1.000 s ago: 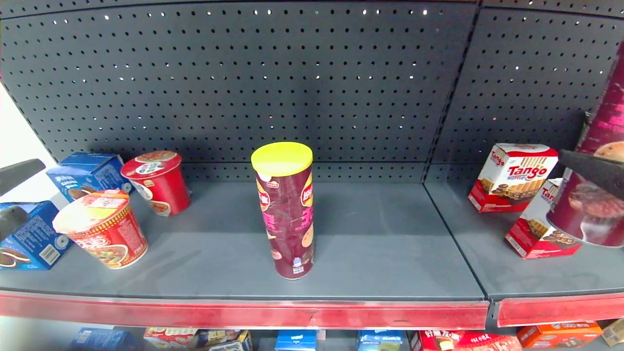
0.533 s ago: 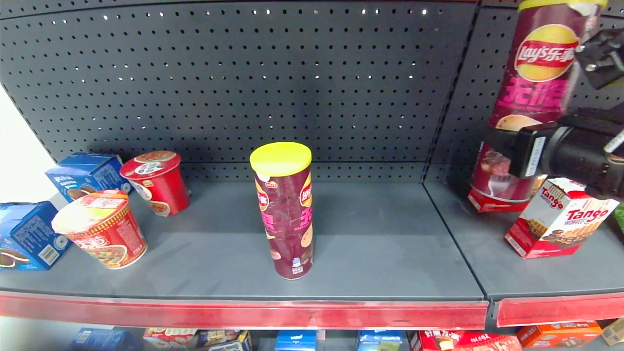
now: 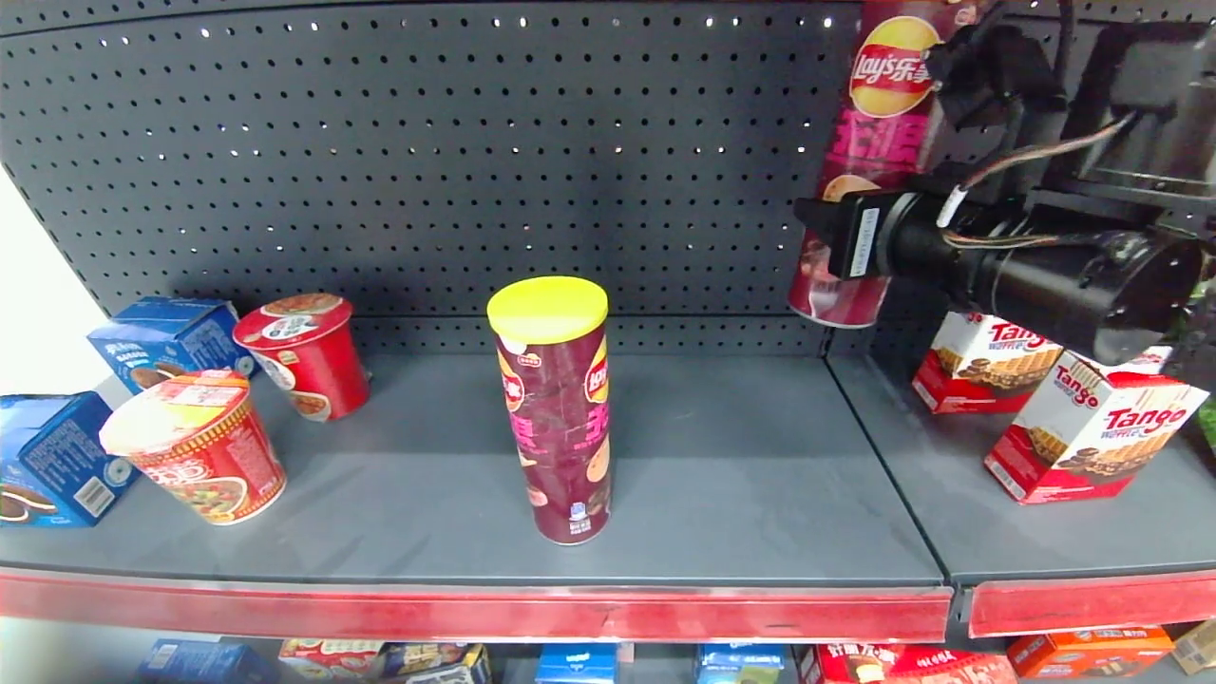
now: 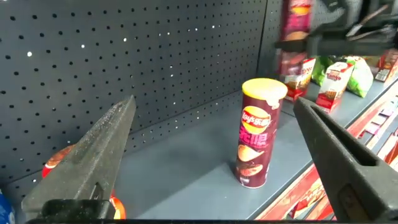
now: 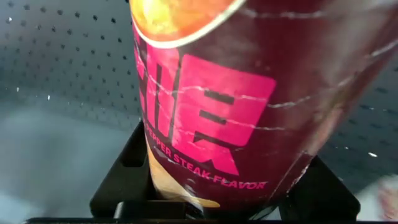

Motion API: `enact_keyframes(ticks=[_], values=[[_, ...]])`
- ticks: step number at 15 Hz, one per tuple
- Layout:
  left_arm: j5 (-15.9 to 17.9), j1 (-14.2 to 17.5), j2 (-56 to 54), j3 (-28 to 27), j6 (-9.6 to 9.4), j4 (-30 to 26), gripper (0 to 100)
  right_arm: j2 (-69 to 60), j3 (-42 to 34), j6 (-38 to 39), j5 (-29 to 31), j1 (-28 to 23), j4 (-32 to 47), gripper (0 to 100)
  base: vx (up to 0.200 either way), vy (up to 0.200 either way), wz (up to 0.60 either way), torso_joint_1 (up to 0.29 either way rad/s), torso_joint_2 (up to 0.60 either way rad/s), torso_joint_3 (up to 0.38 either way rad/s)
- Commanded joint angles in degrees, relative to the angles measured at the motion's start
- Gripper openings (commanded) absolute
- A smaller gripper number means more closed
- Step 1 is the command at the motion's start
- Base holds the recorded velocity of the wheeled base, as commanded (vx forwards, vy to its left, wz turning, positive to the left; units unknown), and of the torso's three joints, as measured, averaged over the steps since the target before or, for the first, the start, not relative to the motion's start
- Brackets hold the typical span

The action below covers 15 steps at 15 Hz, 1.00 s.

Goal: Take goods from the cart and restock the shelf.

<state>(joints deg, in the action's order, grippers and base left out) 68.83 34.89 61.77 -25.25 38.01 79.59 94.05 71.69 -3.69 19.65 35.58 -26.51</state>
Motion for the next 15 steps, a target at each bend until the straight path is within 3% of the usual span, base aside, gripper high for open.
enact_keyframes(ticks=[1, 5, 8, 15], values=[[0.0, 0.0, 0.1, 0.0, 0.05, 0.0, 100, 6.1, 2.3, 0.3, -0.3, -0.3, -2.4, 0, 0.0, 0.0, 0.0, 0.0, 0.0, 0.0], [0.0, -0.1, 0.1, 0.0, 0.05, 0.0, 100, 13.6, 4.2, 0.5, -2.6, -0.4, -7.2, 0, 0.0, 0.0, 0.0, 0.0, 0.0, 0.0], [0.0, -0.3, 0.2, 0.0, 0.05, -0.1, 100, 15.1, 3.9, 0.4, -3.3, 2.6, -7.5, 0, 0.0, 0.0, 0.0, 0.0, 0.0, 0.0], [0.1, -1.1, 0.2, 0.1, 0.05, -0.1, 100, 21.2, 4.4, 1.3, -6.3, 2.9, -7.8, 0, 0.0, 0.0, 0.0, 0.0, 0.0, 0.0]])
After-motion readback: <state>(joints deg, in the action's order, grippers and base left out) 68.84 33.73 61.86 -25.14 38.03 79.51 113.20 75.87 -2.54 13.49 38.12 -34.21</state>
